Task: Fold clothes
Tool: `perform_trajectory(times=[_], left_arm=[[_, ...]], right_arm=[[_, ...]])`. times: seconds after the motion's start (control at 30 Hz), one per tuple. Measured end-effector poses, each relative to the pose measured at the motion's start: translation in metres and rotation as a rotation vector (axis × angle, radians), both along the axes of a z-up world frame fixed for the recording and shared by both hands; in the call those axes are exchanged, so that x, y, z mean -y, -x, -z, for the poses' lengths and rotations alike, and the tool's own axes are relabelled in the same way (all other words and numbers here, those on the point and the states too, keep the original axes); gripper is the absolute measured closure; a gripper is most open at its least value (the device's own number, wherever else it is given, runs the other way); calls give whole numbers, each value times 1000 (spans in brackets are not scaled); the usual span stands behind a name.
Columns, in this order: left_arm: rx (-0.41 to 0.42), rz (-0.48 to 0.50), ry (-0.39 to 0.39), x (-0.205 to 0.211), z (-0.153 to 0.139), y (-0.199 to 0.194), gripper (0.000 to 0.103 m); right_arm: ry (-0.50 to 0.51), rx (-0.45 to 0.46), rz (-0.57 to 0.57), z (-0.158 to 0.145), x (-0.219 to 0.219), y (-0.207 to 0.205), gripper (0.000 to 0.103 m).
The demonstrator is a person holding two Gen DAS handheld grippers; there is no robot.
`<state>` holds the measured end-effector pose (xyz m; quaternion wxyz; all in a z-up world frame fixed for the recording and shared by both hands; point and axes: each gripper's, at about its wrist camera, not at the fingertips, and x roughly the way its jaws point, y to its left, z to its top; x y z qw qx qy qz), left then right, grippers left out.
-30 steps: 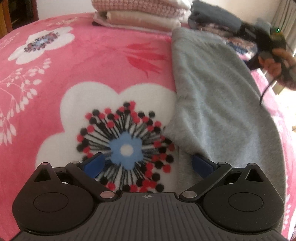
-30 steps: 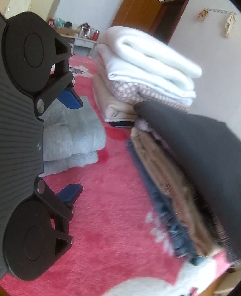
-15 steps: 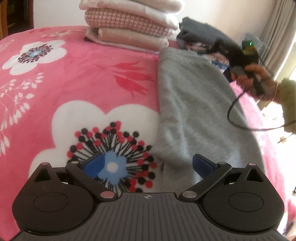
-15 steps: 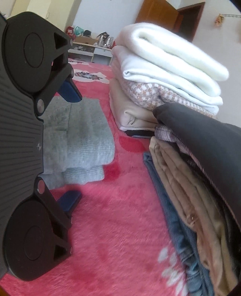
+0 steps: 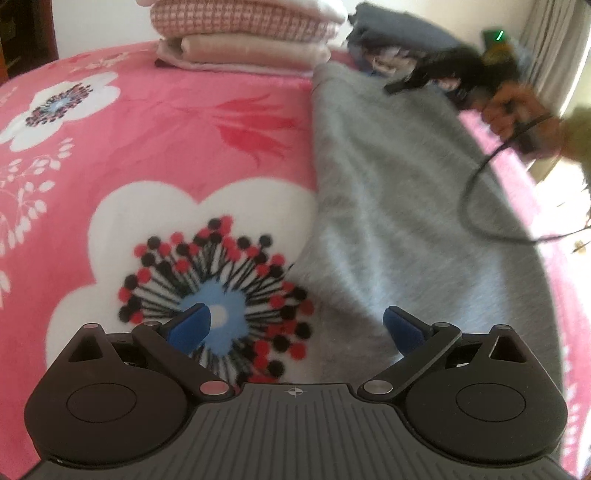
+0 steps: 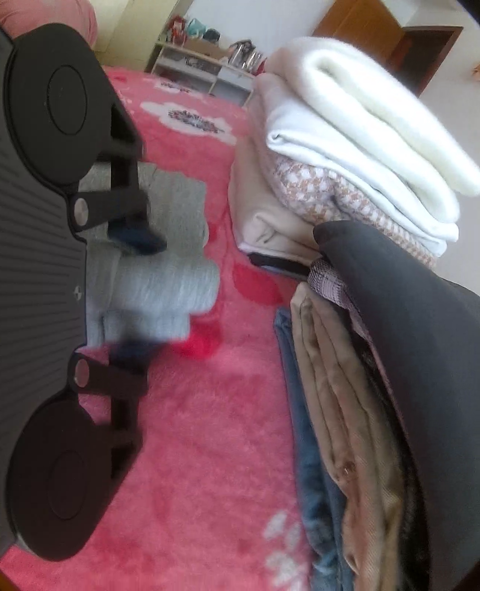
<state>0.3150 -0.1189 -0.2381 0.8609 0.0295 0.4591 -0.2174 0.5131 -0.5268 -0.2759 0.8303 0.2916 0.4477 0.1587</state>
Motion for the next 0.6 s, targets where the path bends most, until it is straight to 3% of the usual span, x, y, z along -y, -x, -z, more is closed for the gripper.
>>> perform_trajectory(times=[0.07, 0.2, 0.37, 0.47, 0.6], left_arm=[[-3, -5, -21, 1, 4, 1, 2], [-8, -15, -63, 4, 12, 3, 2], [-21, -55, -7, -8, 9, 5, 2], [-17, -107, 41, -23, 1, 4, 2], [5, -193, 108, -49, -12, 7, 2]], right_arm=[[12, 31, -19, -11, -3, 6, 74], [35, 119, -77, -41, -21, 22, 76], [58, 271, -214, -95, -57, 73, 77], [132, 355, -342, -127, -90, 114, 77], [318, 478, -581, -159, -144, 193, 77]])
